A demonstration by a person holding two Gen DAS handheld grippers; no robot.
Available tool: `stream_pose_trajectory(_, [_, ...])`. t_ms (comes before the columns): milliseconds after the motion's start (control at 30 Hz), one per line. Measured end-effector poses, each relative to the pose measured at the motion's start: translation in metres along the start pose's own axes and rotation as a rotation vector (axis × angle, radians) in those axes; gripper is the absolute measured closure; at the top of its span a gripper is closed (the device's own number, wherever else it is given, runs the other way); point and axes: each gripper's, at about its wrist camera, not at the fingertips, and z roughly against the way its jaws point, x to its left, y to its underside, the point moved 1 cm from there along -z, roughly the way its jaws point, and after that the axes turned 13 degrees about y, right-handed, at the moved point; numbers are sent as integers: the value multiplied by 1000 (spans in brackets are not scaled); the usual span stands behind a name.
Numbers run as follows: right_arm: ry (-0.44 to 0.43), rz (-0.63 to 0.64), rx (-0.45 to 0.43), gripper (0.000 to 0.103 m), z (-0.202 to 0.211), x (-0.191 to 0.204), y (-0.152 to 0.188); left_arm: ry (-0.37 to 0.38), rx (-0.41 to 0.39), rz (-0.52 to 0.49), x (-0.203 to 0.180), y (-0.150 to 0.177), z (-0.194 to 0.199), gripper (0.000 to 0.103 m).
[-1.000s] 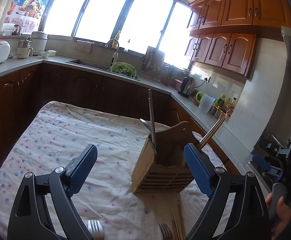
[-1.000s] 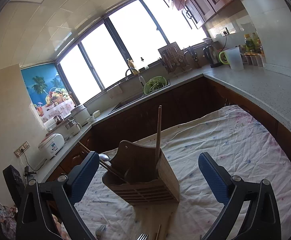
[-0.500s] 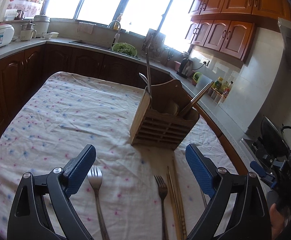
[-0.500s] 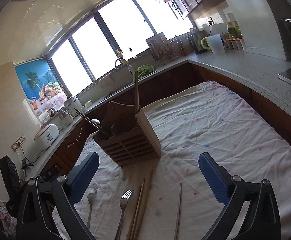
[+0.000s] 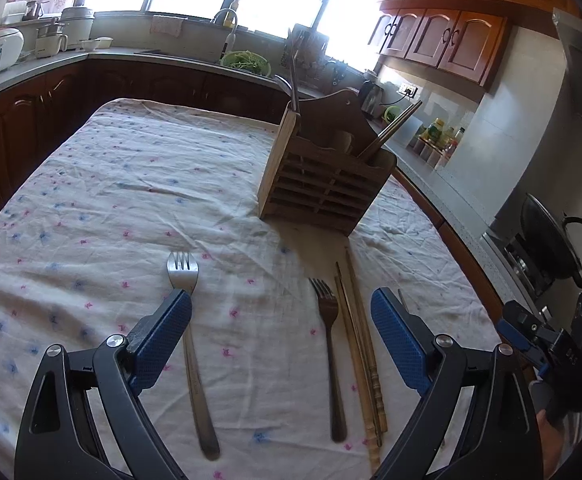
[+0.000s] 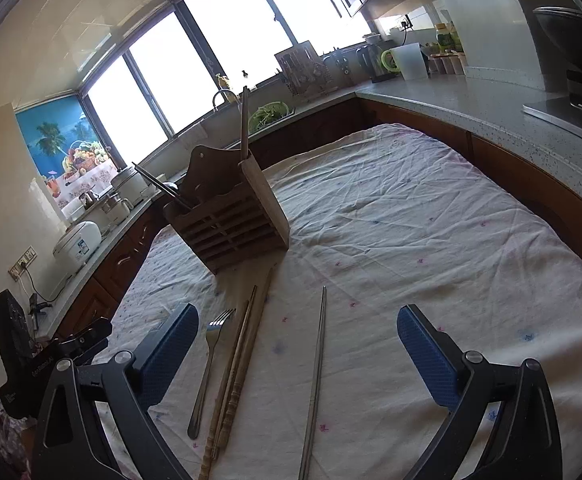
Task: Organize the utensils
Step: 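Lower the left tool onto the dark fork's handle and close on it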
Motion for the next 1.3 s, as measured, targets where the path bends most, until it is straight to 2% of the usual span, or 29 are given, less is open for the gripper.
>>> stream_pose_trajectory(433, [19,58,26,3,-12,7,8,-3,61,10,4,8,-19,10])
stream_pose_trajectory(767, [44,97,81,19,-33,12,6,17,127,5,2,4,-39,10])
stream_pose_trajectory(900, [50,118,101,21,-41,17,5,24,173,-11,-1,3,-52,10])
stream_pose_trajectory(1000, [58,141,124,31,-49,22,3,20,215,-46,-7,5,-64,10])
stream_pose_trajectory(1167, [75,184,169,51,-67,29,1,36,275,-72,-16,5,-85,19])
stream_pose_trajectory(1300, [80,210,214,60,-85,33,0,44,317,-78,-18,4,-100,24])
